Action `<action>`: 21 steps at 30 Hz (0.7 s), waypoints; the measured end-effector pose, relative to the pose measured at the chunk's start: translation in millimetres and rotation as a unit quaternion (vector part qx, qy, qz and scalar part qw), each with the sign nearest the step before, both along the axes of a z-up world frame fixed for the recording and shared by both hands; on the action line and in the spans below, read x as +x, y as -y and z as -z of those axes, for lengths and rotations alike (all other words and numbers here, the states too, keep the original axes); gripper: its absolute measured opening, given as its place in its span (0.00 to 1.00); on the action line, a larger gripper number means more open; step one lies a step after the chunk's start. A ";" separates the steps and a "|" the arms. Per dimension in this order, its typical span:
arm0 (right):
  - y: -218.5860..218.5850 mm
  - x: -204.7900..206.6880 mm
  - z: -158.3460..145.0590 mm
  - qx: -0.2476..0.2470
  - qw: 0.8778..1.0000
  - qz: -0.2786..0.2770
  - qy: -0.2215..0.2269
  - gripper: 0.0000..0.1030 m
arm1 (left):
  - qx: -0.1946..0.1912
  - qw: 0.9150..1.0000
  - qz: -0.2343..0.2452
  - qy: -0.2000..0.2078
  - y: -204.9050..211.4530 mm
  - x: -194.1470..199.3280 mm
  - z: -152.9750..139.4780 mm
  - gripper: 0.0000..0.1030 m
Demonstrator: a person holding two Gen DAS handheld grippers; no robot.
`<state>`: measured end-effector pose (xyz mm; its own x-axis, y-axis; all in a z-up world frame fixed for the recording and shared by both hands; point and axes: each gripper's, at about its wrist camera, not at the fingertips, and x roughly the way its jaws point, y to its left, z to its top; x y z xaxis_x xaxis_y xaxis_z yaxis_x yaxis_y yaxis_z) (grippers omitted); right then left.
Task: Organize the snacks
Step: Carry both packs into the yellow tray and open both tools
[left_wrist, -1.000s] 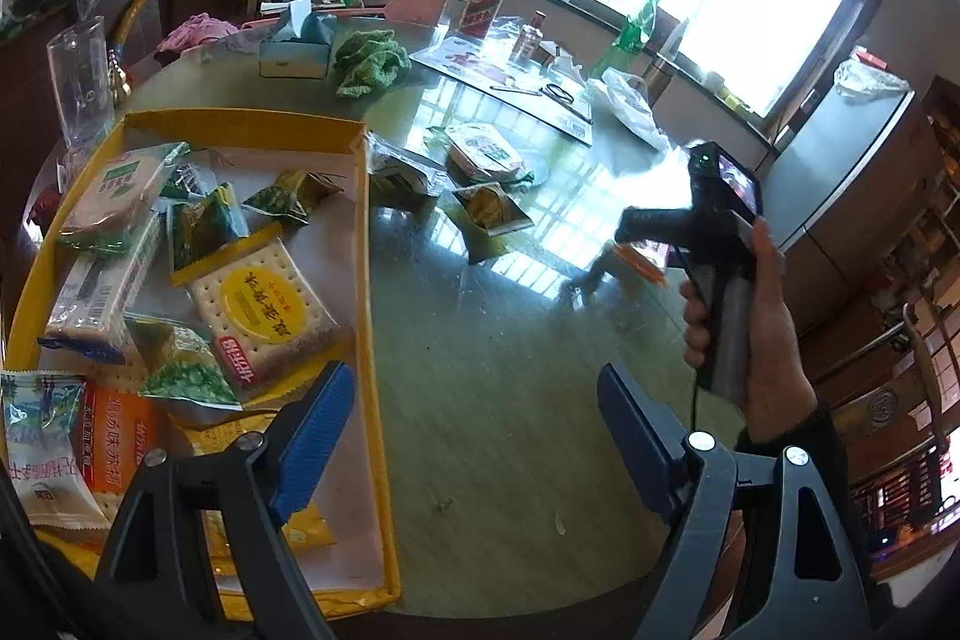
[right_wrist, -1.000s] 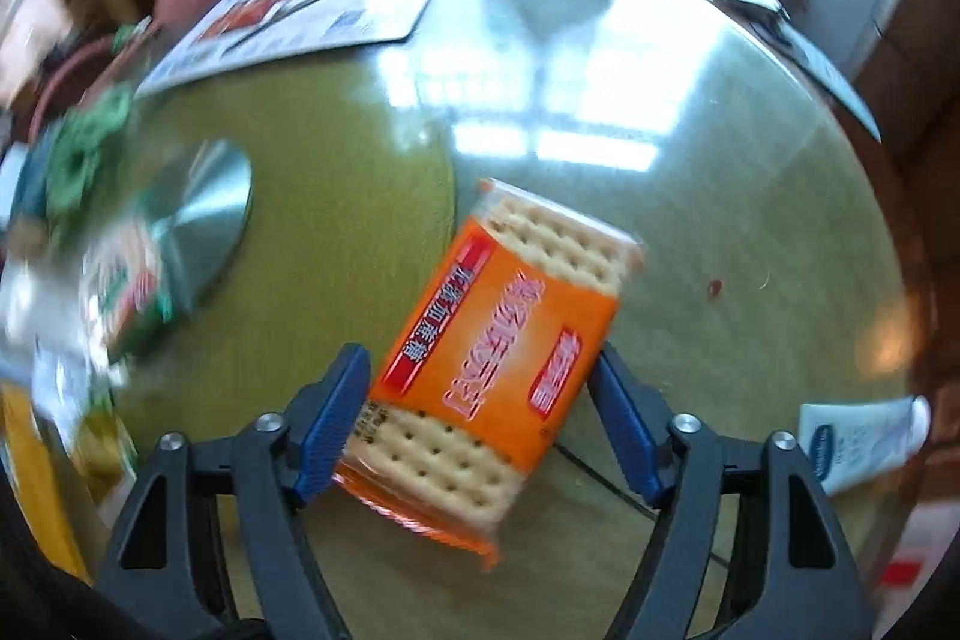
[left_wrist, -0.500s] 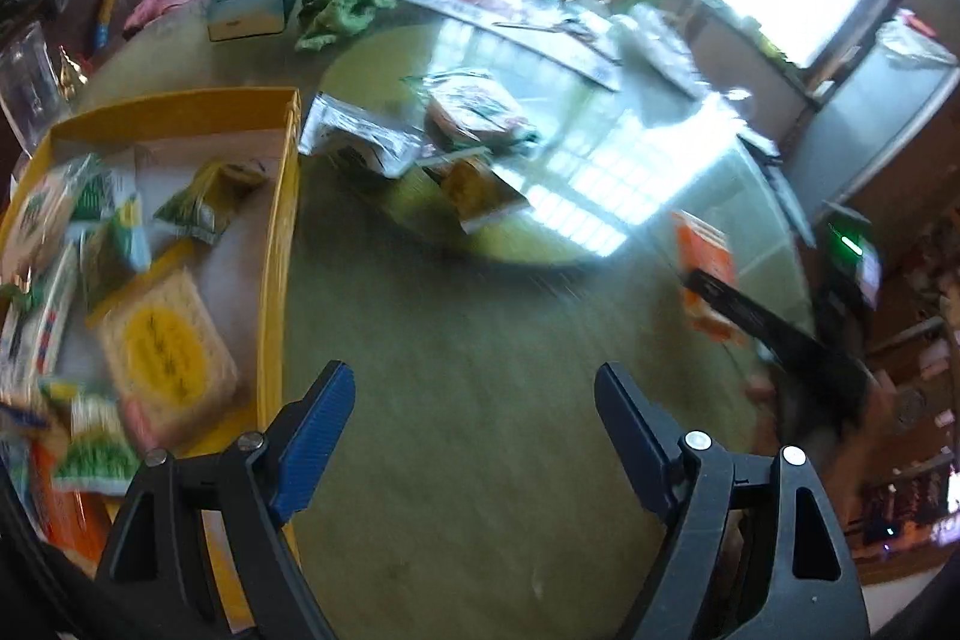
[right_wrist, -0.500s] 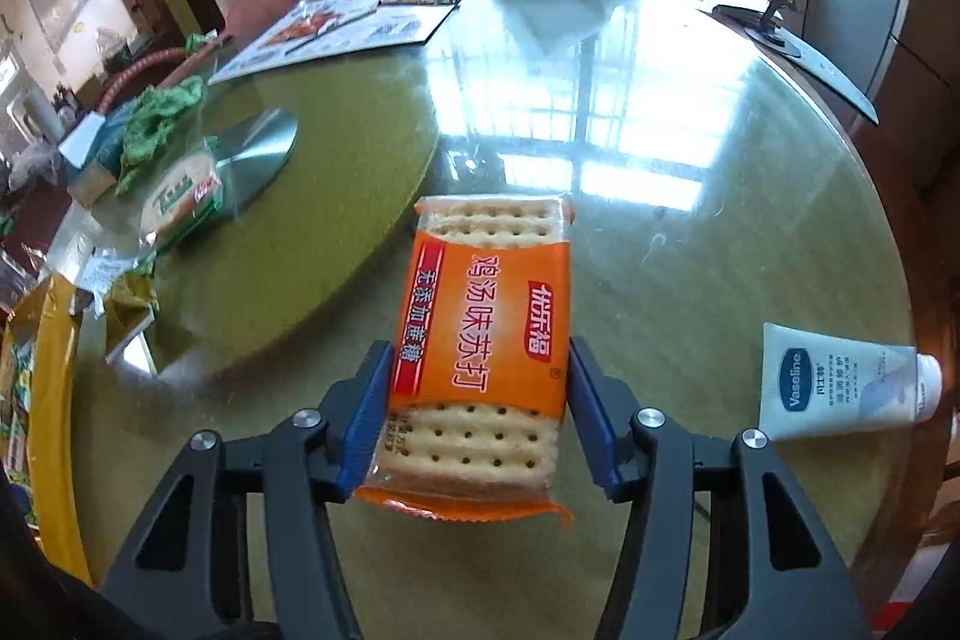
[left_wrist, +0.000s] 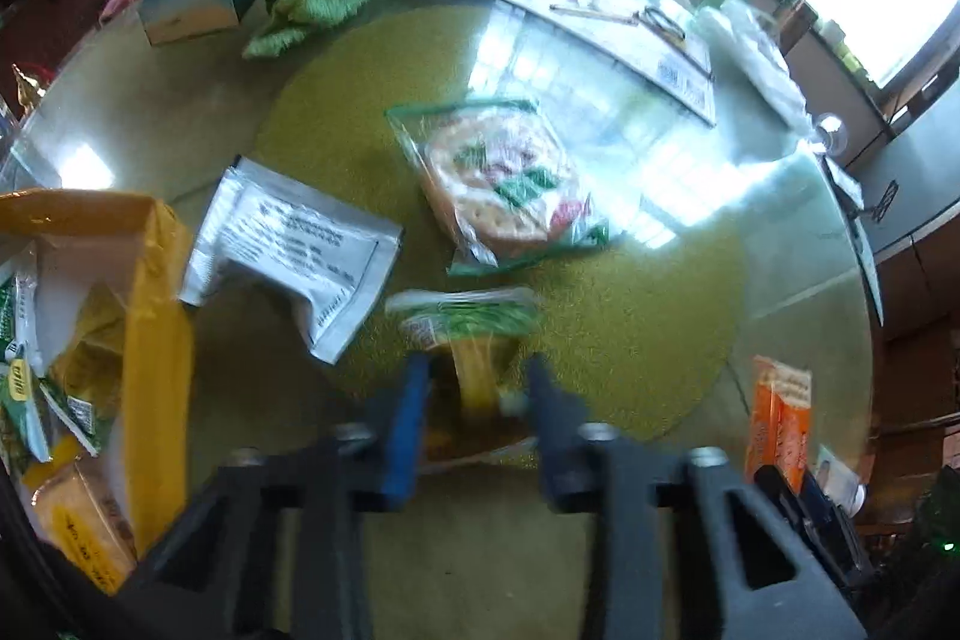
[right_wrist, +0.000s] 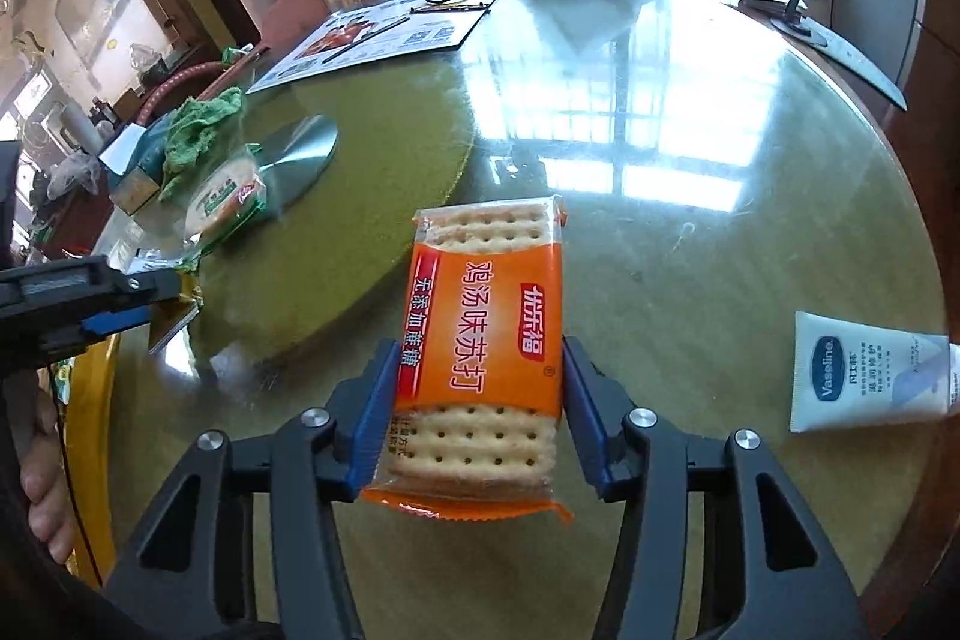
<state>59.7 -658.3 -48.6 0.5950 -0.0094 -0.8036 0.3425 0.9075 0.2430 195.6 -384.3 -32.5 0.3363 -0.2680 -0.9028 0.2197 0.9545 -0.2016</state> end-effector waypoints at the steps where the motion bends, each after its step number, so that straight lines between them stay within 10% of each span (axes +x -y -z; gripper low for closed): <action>1: -0.5 0.0 0.0 -0.003 1.000 -0.001 -0.001 0.52 | 0.007 1.000 0.003 0.012 0.0 -5.0 -1.1 0.19; 6: -3.0 0.0 -0.7 -0.003 1.000 -0.001 0.000 0.52 | 0.021 0.999 0.029 0.034 -3.0 -35.2 -8.3 0.11; 21: -34.1 -11.9 -28.9 0.056 0.987 -0.105 0.108 0.51 | -0.104 0.991 0.050 0.070 -98.9 -151.4 -86.1 0.10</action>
